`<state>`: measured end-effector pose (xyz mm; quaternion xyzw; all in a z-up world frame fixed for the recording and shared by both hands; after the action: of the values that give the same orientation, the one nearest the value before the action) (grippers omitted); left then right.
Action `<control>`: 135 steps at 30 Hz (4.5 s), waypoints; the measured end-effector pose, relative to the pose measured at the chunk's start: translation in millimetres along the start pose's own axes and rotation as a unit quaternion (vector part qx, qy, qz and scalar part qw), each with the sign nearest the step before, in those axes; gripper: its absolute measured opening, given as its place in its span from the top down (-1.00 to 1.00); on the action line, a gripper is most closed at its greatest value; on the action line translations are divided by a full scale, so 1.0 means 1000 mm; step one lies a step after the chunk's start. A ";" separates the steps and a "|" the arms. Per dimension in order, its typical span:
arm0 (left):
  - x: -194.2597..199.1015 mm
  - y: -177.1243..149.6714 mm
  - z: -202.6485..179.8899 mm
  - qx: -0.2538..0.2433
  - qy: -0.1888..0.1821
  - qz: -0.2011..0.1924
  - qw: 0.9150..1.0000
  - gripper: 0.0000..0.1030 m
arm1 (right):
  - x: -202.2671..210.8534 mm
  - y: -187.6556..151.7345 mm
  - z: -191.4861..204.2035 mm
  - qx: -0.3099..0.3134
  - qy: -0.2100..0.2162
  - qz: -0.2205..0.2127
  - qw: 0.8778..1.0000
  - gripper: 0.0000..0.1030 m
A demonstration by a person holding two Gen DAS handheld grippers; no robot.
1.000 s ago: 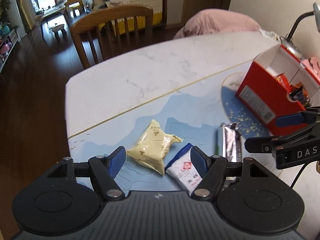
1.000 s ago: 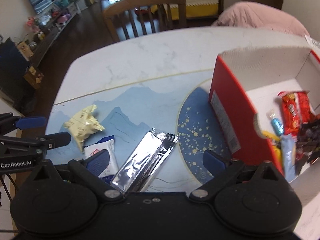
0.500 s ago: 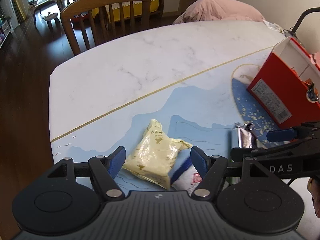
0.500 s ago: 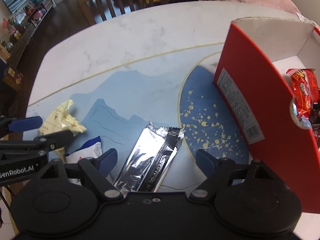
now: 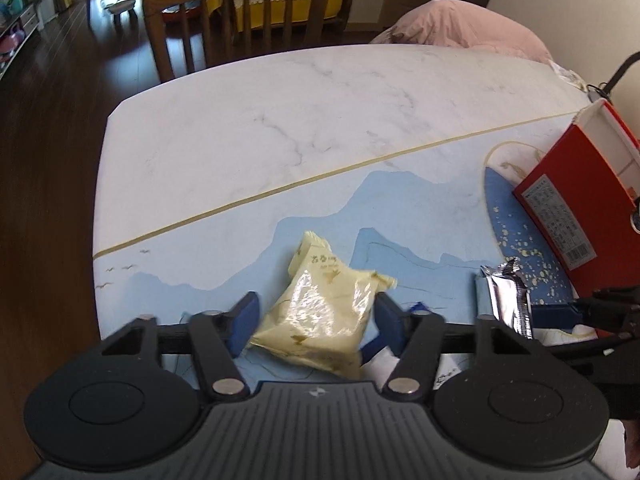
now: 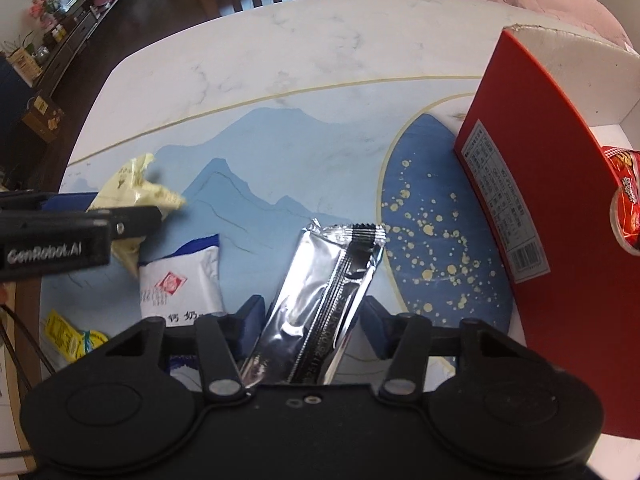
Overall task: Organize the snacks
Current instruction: 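Grasp cream crinkled packet with left tool while right tool grasps silver foil bar, then carry cream packet and silver foil bar over the shoebox with both tools, then open both tools to drop the packet and foil bar into the box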
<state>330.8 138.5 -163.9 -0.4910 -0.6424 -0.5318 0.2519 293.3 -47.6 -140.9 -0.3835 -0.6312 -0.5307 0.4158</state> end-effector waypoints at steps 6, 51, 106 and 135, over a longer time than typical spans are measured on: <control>0.005 -0.005 -0.001 0.025 0.008 -0.011 1.000 0.22 | 0.006 -0.008 -0.009 0.004 0.002 -0.008 1.000 0.13; 0.124 -0.023 -0.220 0.082 -0.024 -0.123 0.989 0.35 | 0.146 -0.018 -0.205 0.014 0.064 -0.116 0.991 0.16; -0.108 0.079 -0.338 0.033 0.048 0.039 0.998 0.27 | 0.011 0.076 -0.314 0.043 0.071 -0.036 0.996 0.16; 0.011 0.043 -0.359 0.014 -0.004 -0.074 0.997 0.05 | 0.123 0.017 -0.317 0.044 0.131 -0.130 0.982 0.07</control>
<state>293.7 -193.5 -25.5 -0.4409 -0.6852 -0.5381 0.2159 302.3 -353.6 8.6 -0.2066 -0.6383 -0.5977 0.4388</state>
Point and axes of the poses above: each gripper's, at about its wrist camera, not at the fingertips, and x roughly against the way its jaws point, z to its left, y to its top, the point moved 1 cm from there along -x, roughly the way its jaws point, and after that the axes turned 11 degrees about -y, right-handed, at the moved point
